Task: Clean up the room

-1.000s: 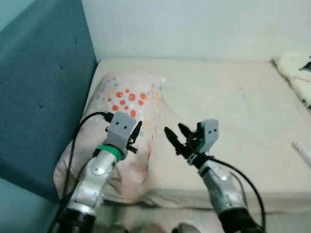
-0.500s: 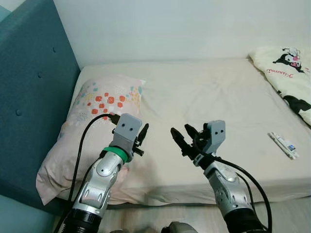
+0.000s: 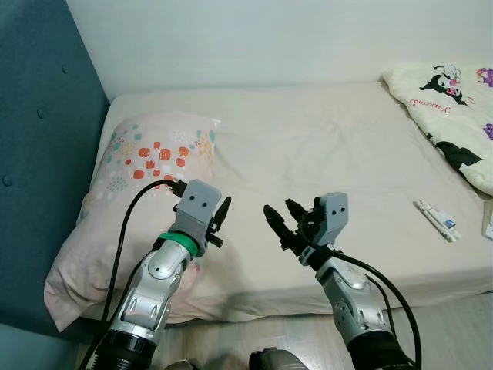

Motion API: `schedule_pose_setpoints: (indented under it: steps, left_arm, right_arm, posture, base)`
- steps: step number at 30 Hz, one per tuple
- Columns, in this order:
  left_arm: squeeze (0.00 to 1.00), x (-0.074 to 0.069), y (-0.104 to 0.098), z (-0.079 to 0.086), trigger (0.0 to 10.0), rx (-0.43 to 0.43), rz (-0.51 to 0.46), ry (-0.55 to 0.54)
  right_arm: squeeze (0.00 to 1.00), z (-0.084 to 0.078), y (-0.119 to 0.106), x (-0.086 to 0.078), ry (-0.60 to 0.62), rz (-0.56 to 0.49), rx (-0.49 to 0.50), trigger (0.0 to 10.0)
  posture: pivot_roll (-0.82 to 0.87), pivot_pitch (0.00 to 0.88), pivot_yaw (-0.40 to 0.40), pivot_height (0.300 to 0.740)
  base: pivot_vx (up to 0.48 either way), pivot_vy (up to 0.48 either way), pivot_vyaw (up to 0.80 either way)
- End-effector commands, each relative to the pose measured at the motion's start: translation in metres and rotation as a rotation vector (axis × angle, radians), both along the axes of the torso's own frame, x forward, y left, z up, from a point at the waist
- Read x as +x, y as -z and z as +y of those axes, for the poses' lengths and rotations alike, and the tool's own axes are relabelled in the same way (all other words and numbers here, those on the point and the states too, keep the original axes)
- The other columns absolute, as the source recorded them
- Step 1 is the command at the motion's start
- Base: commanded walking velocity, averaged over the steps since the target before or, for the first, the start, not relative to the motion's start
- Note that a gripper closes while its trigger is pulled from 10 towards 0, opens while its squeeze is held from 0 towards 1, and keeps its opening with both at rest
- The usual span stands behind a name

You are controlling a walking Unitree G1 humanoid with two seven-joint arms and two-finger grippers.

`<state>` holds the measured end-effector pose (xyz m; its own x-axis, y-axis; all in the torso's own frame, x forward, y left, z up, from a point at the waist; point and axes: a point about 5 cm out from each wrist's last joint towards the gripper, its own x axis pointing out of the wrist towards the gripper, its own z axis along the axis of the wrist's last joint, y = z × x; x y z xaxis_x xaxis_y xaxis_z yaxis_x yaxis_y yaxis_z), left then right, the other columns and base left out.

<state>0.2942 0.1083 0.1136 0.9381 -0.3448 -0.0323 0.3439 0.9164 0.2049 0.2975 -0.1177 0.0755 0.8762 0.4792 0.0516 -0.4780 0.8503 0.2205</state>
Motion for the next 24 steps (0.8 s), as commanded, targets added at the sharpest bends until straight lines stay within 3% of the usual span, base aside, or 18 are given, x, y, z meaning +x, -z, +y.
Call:
schedule_pose_setpoints:
  steps: [1, 24]
  left_arm:
    - [0.00, -0.0031, 0.0080, 0.0000, 10.0, 0.016, 0.025, 0.006]
    - [0.00, -0.0008, 0.0084, 0.0034, 10.0, 0.022, 0.031, -0.016]
  right_arm:
    - [0.00, -0.0028, 0.0052, -0.0021, 0.014, 0.020, -0.004, 10.0]
    - [0.00, -0.0001, 0.0051, -0.0030, 0.011, 0.018, 0.006, 10.0]
  posture:
    - [-0.03, 0.000, 0.022, 0.740]
    - [-0.03, 0.000, 0.027, 0.740]
  base:
    - [0.000, -0.450, 0.00]
    - [0.000, -0.471, 0.00]
